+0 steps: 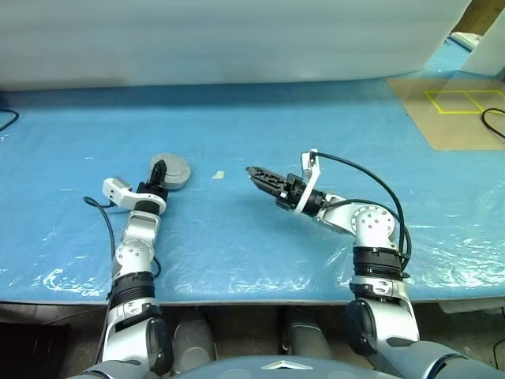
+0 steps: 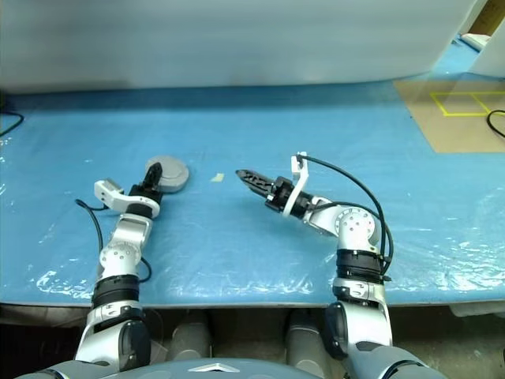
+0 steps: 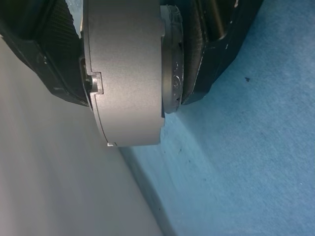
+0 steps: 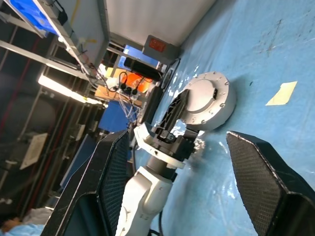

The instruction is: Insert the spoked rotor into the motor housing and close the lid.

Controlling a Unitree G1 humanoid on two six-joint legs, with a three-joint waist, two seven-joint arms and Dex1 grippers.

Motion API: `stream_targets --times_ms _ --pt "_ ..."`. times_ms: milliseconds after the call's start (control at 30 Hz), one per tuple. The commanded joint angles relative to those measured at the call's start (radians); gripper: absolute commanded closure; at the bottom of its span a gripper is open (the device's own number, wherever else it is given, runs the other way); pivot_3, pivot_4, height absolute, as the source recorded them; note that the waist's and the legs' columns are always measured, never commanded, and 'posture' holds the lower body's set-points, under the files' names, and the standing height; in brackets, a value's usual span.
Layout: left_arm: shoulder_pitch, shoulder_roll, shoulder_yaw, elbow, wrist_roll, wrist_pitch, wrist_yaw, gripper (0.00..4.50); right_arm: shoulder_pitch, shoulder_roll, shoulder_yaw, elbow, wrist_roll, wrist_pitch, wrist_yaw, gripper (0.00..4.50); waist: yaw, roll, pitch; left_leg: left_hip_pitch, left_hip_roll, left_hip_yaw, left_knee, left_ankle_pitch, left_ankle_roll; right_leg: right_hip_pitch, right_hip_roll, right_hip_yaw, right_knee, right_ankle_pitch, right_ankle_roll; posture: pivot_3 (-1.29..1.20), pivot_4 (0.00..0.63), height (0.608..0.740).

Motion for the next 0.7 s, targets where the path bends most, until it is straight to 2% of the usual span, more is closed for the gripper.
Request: stream_targets --times_ms 33,133,333,567,700 --pt "0.013 0.006 0.03 -0.009 0.038 -0.06 0.018 1.87 0.001 -0.014 0.038 -0.03 -0.015 -0.047 0.047 1.2 0.0 0.0 0.0 0.0 0.0 0.0 0.0 0.0 0.0 0.0 0.0 0.0 0.0 0.0 -0.001 0.0 0.15 0.74" --pt "0.018 0.006 0.031 -0.006 0.058 -0.08 0.035 1.87 0.005 -0.021 0.059 -0.026 -0.024 -0.064 0.064 1.2 -0.001 0.0 0.0 0.0 0.0 0.0 0.0 0.0 0.0 0.0 0.0 0.0 0.0 -0.001 -0.001 0.0 0.15 0.74" --pt "0.023 0.011 0.059 0.01 0.108 -0.157 0.09 0.06 0.01 -0.025 0.079 -0.023 -0.041 -0.086 0.078 1.16 0.0 0.0 0.0 0.0 0.0 0.0 0.0 0.0 0.0 0.001 0.0 0.0 0.0 -0.001 -0.002 0.0 0.15 0.74" --pt "0.028 0.044 0.062 0.024 0.249 -0.307 0.175 0.03 0.025 -0.037 0.105 -0.033 -0.072 -0.118 0.086 1.16 -0.01 0.0 0.0 0.001 0.0 0.0 -0.001 0.0 0.0 0.002 0.0 0.001 0.0 -0.001 -0.002 0.0 0.15 0.74" --pt "0.046 0.082 -0.004 -0.018 0.351 -0.353 0.128 0.03 0.043 -0.044 0.149 -0.048 -0.155 -0.244 0.114 1.16 -0.002 -0.002 0.0 0.0 0.0 0.0 -0.001 0.0 0.0 0.001 0.0 -0.001 -0.001 -0.001 -0.001 0.0 0.15 0.74"
